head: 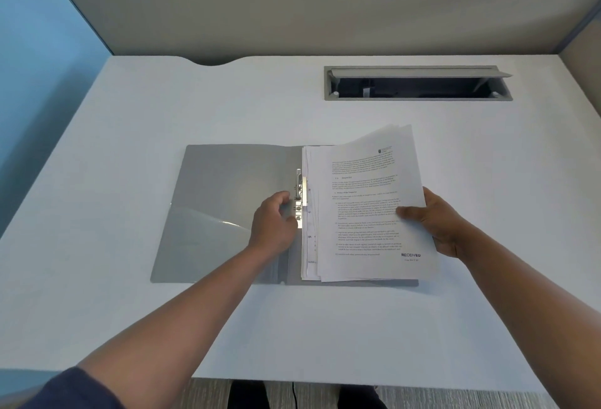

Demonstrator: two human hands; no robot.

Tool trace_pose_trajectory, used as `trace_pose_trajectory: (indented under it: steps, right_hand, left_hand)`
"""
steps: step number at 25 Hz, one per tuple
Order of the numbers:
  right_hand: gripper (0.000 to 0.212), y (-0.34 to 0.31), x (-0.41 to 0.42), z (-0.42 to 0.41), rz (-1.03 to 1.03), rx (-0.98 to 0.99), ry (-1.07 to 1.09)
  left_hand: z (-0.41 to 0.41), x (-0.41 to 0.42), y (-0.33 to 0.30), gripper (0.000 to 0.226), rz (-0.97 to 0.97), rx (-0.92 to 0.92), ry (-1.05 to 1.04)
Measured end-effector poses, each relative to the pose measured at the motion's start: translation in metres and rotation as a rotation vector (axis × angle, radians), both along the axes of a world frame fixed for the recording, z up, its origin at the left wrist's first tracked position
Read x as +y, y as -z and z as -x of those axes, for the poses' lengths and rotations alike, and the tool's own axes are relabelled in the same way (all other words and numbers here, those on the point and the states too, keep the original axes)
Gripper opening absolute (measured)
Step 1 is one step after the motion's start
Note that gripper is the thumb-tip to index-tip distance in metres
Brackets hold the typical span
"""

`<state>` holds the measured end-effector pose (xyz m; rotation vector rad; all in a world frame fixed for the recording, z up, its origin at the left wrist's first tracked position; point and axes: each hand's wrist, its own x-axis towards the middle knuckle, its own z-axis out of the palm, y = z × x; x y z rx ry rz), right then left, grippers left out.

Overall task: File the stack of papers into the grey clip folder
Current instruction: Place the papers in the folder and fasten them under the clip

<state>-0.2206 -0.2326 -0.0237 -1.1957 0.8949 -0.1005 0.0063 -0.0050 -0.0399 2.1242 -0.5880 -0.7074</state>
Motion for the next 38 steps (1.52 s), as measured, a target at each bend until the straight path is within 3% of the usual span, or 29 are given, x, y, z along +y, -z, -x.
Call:
trace_pose_trajectory:
  steps: [10,15,22,28,30,33,38]
  right_hand:
    - [0.040,0.009,0.005,-0.008,0.070,0.076,0.043]
    - [0.040,0.010,0.010,-0.018,0.200,0.263,0.143]
    - [0.034,0.007,0.020,-0.024,0.303,0.332,0.101]
    - [0.029,0.003,0.024,-0.024,0.429,0.419,0.107]
    - [0.036,0.001,0.027,-0.024,0.599,0.559,0.066]
    - [0.067,0.000,0.040,-0.028,0.897,0.731,-0.100]
    - [0.084,0.001,0.083,-0.056,1.100,0.595,-0.518]
  left_hand:
    - [-0.023,-0.008,-0.007,0.057,-0.144,0.037,0.265]
    - [-0.027,-0.010,-0.008,0.046,-0.186,0.042,0.276]
    - [-0.028,-0.012,-0.006,0.070,-0.227,0.057,0.284]
    - [-0.027,-0.012,-0.005,0.067,-0.213,0.065,0.277]
    - [-0.029,-0.014,-0.006,0.055,-0.186,0.097,0.274]
    - [-0.035,-0.017,-0.007,0.030,-0.126,0.115,0.220]
    - [-0.049,-0.033,-0.010,0.060,-0.080,0.108,0.094]
